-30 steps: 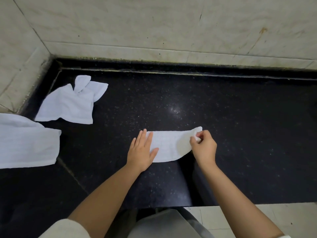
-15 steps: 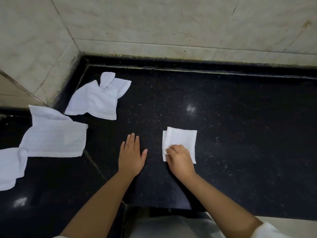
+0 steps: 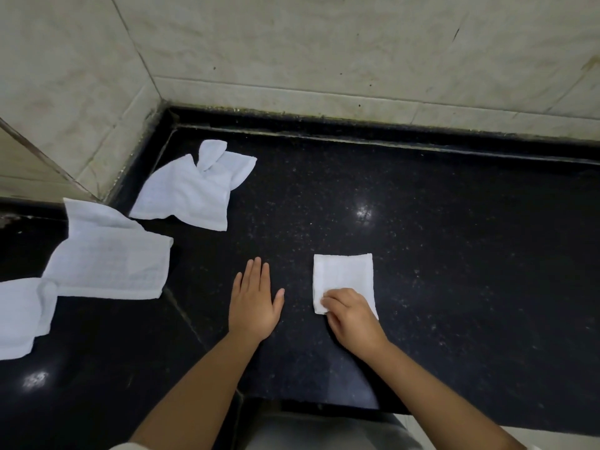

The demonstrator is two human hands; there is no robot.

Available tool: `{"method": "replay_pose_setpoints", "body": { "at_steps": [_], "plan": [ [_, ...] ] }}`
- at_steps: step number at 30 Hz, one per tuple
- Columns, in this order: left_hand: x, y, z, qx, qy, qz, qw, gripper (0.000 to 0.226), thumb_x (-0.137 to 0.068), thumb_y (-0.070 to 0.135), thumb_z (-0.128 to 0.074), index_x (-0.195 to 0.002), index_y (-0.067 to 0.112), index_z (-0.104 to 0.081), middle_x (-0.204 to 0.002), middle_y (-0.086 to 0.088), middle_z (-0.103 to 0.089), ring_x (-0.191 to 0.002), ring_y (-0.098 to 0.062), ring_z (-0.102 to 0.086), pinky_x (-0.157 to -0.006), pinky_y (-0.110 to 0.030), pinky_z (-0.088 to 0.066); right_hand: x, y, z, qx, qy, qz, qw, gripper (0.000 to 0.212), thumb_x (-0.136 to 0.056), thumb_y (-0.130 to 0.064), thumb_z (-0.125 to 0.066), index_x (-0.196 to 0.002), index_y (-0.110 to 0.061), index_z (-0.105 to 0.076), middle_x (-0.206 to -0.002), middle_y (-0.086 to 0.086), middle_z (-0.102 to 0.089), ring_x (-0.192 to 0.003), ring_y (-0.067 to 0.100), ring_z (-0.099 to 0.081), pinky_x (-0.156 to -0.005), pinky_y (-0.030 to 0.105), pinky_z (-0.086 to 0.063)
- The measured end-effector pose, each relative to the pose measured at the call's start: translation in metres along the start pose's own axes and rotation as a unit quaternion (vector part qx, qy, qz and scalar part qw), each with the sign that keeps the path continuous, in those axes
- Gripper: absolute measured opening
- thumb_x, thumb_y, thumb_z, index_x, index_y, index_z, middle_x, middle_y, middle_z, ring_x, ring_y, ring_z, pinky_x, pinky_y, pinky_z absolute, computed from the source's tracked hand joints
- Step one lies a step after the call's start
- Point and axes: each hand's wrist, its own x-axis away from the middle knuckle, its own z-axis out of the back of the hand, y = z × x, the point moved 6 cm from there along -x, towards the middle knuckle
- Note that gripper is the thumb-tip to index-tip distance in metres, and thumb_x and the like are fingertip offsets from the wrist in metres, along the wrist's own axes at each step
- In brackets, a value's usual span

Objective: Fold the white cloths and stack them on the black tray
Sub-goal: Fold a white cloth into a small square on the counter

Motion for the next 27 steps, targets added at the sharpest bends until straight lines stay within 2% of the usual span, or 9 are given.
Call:
{"method": "replay_pose_setpoints", "body": {
  "at_steps": [4,8,10,12,14,18,22,24,27],
  "plan": [
    [0.001,0.001,0.004,0.007,-0.004,0.0,1.0,0.085,-0.08,0.052,0.002,-0.145,0.003,-0.026,-0.155,-0.014,-0.021,-0.145,-0.025,-0.017,-0.118,-0.039,-0.011,-0.002,0.0,-0.002,0.023,-0.065,0.016,0.998,0.028,-0.075,-0.021,-0.046,-0.082,-0.008,-0.07,-0.087,0.004,-0.069,-0.072,0.022,-0.067,-0.062,0.025,-0.056],
    [0.002,0.002,0.002,-0.001,-0.005,-0.009,1.0,0.061,-0.098,0.04,-0.027,-0.147,0.004,-0.019,-0.157,-0.013,-0.013,-0.147,-0.024,-0.009,-0.119,-0.039,-0.007,-0.001,-0.004,-0.001,0.051,-0.055,0.014,0.997,0.034,-0.079,-0.023,-0.041,-0.083,-0.008,-0.072,-0.087,0.003,-0.07,-0.07,0.019,-0.068,-0.061,0.024,-0.056],
    [0.002,0.003,0.002,-0.004,-0.006,-0.018,1.0,0.061,-0.099,0.039,-0.029,-0.148,0.006,-0.014,-0.158,-0.011,-0.007,-0.147,-0.023,-0.004,-0.119,-0.037,-0.003,0.0,-0.005,-0.004,0.048,-0.057,-0.002,0.997,0.035,-0.08,-0.024,-0.041,-0.086,-0.008,-0.072,-0.087,0.003,-0.07,-0.072,0.019,-0.068,-0.065,0.024,-0.056],
    [0.002,0.003,0.002,-0.017,-0.012,-0.02,1.0,0.061,-0.099,0.039,-0.026,-0.149,0.007,-0.011,-0.158,-0.011,-0.004,-0.147,-0.022,0.0,-0.119,-0.036,-0.001,0.002,-0.005,-0.006,0.053,-0.062,-0.007,0.997,0.029,-0.08,-0.022,-0.049,-0.092,-0.006,-0.071,-0.092,0.004,-0.07,-0.078,0.02,-0.069,-0.072,0.026,-0.056],
    [0.001,0.005,0.004,-0.007,-0.008,-0.029,1.0,0.058,-0.099,0.036,-0.032,-0.147,0.006,-0.018,-0.157,-0.012,-0.012,-0.147,-0.024,-0.007,-0.119,-0.04,-0.006,0.006,-0.007,-0.001,0.08,-0.06,0.019,0.995,0.028,-0.066,-0.014,-0.072,-0.093,-0.007,-0.071,-0.096,0.006,-0.071,-0.085,0.023,-0.07,-0.076,0.034,-0.058],
    [0.008,0.028,0.013,0.027,0.079,-0.169,0.982,0.043,-0.086,0.03,-0.048,-0.118,0.004,-0.061,-0.122,-0.016,-0.062,-0.117,-0.031,-0.057,-0.094,-0.044,-0.049,0.018,0.011,0.034,0.176,-0.047,-0.003,0.983,0.036,-0.046,-0.009,-0.072,-0.081,-0.015,-0.072,-0.087,0.004,-0.071,-0.084,0.025,-0.07,-0.075,0.045,-0.055],
    [0.024,0.07,0.018,0.05,0.126,-0.329,0.935,0.037,-0.078,0.034,-0.043,-0.096,0.013,-0.069,-0.092,-0.001,-0.067,-0.09,-0.013,-0.044,-0.071,-0.027,-0.055,0.022,0.033,0.037,0.205,-0.116,-0.038,0.971,0.046,-0.032,-0.009,-0.087,-0.076,-0.018,-0.073,-0.085,0.006,-0.071,-0.068,0.025,-0.069,-0.05,0.034,-0.055],
    [0.026,0.086,0.008,0.019,0.101,-0.358,0.928,0.03,-0.076,0.037,-0.048,-0.087,0.019,-0.07,-0.085,0.004,-0.066,-0.084,-0.01,-0.045,-0.067,-0.022,-0.053,0.019,0.036,0.031,0.185,-0.144,-0.039,0.971,0.036,-0.041,-0.005,-0.085,-0.074,-0.014,-0.072,-0.087,0.008,-0.07,-0.064,0.026,-0.066,-0.046,0.033,-0.054],
    [0.022,0.102,-0.005,-0.059,0.05,-0.361,0.929,0.023,-0.061,0.039,-0.078,-0.073,0.023,-0.067,-0.074,0.008,-0.063,-0.07,-0.011,-0.059,-0.06,-0.019,-0.051,0.015,0.04,0.026,0.145,-0.19,-0.069,0.969,0.02,-0.076,0.001,-0.061,-0.095,-0.002,-0.067,-0.107,0.014,-0.061,-0.087,0.034,-0.06,-0.069,0.041,-0.055]
  ]
}}
